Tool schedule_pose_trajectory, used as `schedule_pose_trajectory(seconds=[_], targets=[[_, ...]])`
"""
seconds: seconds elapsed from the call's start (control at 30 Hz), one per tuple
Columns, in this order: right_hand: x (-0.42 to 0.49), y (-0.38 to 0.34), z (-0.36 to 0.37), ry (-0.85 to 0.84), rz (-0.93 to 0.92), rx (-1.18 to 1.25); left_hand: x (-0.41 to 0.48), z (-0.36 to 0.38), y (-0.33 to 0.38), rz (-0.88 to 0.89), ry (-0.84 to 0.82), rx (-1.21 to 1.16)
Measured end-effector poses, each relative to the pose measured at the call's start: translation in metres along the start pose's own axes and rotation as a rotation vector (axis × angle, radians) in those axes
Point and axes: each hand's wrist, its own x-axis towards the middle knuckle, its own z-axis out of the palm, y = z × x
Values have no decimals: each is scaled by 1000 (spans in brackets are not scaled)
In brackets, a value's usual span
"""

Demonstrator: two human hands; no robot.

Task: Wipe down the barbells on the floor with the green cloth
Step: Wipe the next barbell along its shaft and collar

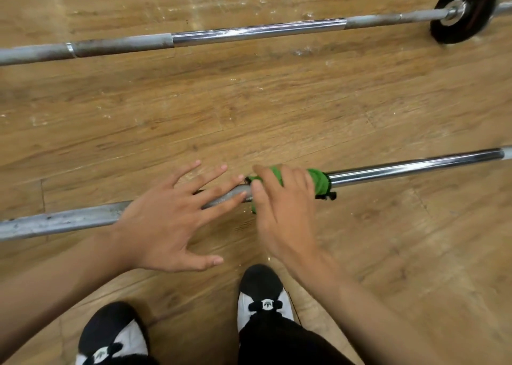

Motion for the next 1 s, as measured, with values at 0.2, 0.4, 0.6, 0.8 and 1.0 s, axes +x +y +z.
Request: schedule_pose_trajectory(seconds=[0.2, 0.4, 0.6, 0.8, 1.0], targets=[[-17, 86, -31, 51, -42, -70, -14, 1, 24, 13, -12, -85], [-32, 109, -45, 262, 300, -83, -21, 4, 50, 26, -3, -107], [-61, 23, -2, 106, -42, -92, -29, 7, 65, 49, -9, -112], [-56, 99, -38, 132, -8, -128, -32, 7, 69, 45, 61, -177], [-53, 81, -32, 128, 97, -173, -29, 13, 62, 40, 135, -206]])
